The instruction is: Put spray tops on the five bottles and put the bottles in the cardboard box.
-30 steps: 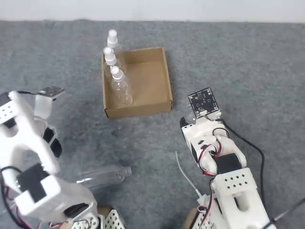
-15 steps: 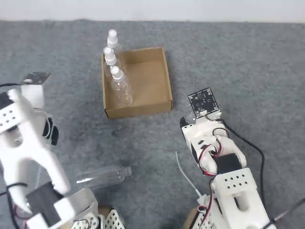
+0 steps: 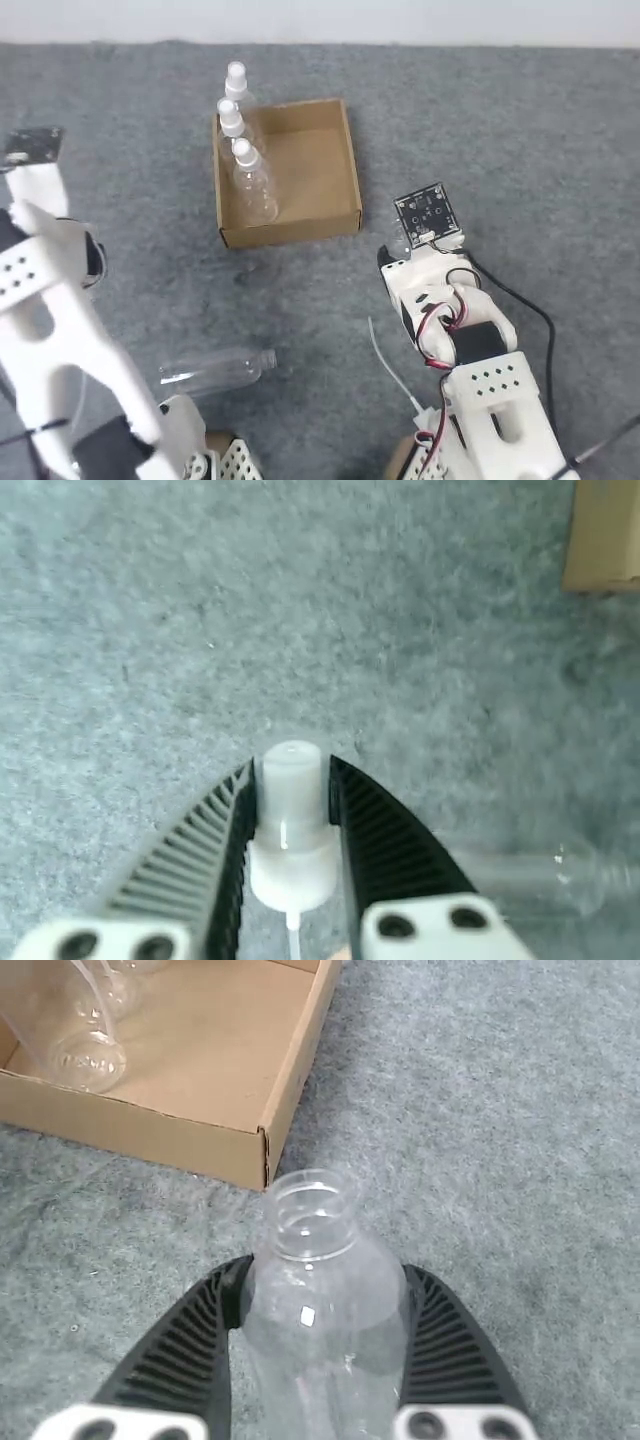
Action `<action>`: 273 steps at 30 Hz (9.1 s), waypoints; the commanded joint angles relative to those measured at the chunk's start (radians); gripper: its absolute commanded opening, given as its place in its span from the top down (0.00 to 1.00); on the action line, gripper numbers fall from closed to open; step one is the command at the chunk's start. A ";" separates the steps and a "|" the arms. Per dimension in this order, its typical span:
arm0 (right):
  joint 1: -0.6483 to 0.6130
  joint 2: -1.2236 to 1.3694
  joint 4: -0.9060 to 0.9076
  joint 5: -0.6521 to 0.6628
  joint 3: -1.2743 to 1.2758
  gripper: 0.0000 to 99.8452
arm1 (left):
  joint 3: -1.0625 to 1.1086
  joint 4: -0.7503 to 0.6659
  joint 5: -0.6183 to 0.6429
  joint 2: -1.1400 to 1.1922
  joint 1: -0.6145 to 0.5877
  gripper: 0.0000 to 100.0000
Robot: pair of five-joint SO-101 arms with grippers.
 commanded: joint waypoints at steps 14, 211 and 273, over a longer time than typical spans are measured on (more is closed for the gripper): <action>0.010 -0.036 -0.022 0.012 -0.015 0.92 | 0.302 -0.400 0.238 -0.402 0.008 0.99; -0.380 -0.038 -0.357 0.061 0.184 0.99 | 0.957 -0.724 0.747 -0.956 1.016 0.85; -0.354 -0.038 -0.456 0.060 0.184 0.98 | 0.730 -0.586 1.031 -0.957 0.746 0.72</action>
